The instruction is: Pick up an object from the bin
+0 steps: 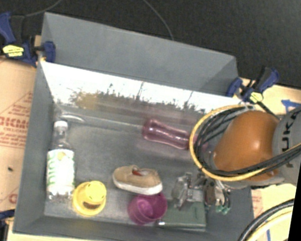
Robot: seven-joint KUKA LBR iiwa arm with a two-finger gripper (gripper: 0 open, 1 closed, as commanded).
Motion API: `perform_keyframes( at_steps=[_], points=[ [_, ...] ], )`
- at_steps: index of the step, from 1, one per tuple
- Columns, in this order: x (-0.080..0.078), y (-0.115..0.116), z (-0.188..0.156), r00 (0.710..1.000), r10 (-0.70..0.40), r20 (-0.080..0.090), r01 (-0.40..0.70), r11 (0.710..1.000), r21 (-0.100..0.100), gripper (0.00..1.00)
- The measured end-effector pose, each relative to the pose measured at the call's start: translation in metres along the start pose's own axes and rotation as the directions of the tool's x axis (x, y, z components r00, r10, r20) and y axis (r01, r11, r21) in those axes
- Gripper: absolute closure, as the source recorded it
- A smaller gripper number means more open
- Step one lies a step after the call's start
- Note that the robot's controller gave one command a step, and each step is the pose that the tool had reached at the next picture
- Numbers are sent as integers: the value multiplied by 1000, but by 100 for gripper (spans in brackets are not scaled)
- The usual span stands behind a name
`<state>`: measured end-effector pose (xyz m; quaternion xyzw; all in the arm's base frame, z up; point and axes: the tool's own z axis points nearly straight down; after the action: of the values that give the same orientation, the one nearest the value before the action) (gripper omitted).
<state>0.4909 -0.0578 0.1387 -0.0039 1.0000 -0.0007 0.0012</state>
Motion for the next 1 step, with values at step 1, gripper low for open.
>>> perform_keyframes(
  at_steps=[1],
  points=[
    [0, 0, 0, 1000, -1, 0, 1, 1000, 0, 100]
  ],
)
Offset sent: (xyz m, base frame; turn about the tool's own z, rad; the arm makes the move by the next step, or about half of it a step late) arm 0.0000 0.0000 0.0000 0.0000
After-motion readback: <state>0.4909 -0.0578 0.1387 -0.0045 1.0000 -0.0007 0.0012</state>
